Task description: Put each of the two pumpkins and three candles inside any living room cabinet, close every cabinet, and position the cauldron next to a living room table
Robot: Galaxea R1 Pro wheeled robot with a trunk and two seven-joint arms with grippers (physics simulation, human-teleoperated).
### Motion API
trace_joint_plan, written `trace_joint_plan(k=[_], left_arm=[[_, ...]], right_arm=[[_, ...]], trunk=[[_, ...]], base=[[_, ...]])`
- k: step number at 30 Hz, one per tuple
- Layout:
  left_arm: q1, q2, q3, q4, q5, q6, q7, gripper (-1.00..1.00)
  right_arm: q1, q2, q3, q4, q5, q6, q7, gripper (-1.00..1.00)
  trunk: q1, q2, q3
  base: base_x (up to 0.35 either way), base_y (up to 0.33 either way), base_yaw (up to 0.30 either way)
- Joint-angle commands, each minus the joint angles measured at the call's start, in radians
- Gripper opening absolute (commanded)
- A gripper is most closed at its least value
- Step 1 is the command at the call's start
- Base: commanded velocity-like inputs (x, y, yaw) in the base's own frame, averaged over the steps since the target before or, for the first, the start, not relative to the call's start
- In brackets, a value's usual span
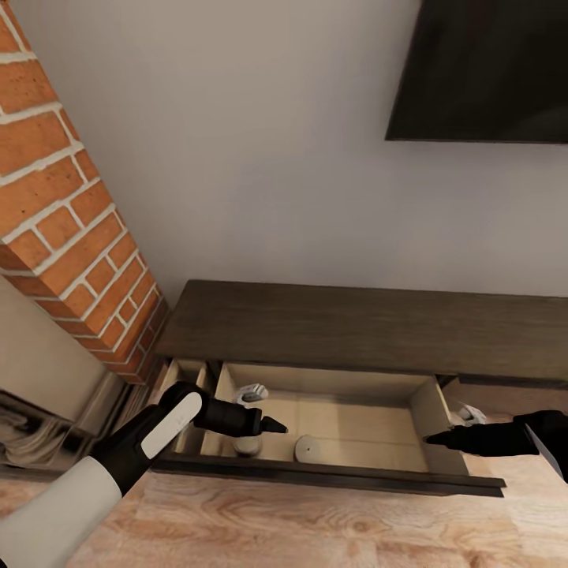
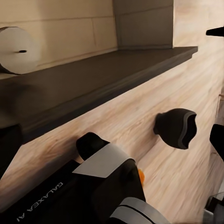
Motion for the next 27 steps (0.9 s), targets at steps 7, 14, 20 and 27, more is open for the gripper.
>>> trace_joint_plan(k=[7,14,20,27], left_arm=[[0.001,0.000,0.000,0.000,0.000,0.000,0.001,1.00],[0.001,0.000,0.000,0.001,0.000,0.000,0.001,1.00],[0.001,0.000,0.000,0.001,0.002,0.000,-0.001,1.00],[0.001,0.000,0.000,0.002,0.003,0.000,-0.005,1.00]], right_arm=[[0.000,-0.001,-0.001,0.010,-0.001,0.000,0.001,1.00],[0.000,-0.001,-0.001,0.015,-0.001,0.000,0.000,1.00],[0.000,0.000,-0.001,0.015,0.000,0.001,0.000,1.00],[0.000,-0.001,-0.001,0.016,-0.001,0.001,-0.001,1.00]], trunk=[[0.000,0.000,0.007],[0.000,0.000,0.014],[0.000,0.000,0.020],[0.000,0.000,0.028]], base=[[0.000,0.000,-0.252],[-0.004,0.000,-0.253],[-0.220,0.000,-0.252],[-0.320,0.000,-0.252]])
